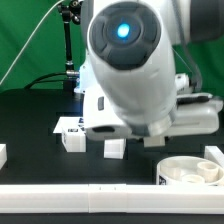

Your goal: Assemble stool

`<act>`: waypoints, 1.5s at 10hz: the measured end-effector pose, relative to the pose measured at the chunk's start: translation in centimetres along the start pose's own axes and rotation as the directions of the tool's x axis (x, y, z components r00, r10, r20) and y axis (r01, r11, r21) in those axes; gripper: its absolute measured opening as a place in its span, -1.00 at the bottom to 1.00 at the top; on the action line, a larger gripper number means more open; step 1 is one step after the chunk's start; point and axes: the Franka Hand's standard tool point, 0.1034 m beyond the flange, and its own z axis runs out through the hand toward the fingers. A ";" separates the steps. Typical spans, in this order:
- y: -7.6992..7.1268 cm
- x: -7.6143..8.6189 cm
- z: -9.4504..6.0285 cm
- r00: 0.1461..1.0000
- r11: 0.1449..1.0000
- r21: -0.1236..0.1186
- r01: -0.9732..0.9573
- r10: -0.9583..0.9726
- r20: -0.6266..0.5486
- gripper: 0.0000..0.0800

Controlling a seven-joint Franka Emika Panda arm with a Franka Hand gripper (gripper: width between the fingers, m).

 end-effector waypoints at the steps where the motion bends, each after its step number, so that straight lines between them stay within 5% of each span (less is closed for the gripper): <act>1: -0.4 -0.3 -0.7 1.000 1.000 -0.001 0.006 -0.006 -0.016 -0.16; 5: -0.3 0.6 -0.9 0.998 1.000 0.001 0.004 -0.004 -0.065 -0.16; 6: -0.5 1.5 -1.6 0.991 1.000 0.001 0.006 -0.006 -0.134 -0.16; 10: -2.0 0.2 -7.3 0.932 0.999 -0.007 0.040 -0.040 -0.360 -0.16; 15: -1.8 1.9 -8.4 0.743 0.999 -0.024 0.028 -0.037 -0.668 -0.16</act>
Offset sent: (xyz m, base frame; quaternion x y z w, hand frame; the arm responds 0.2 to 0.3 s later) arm 0.0000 0.0000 0.0000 0.0000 0.0650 0.0000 0.9979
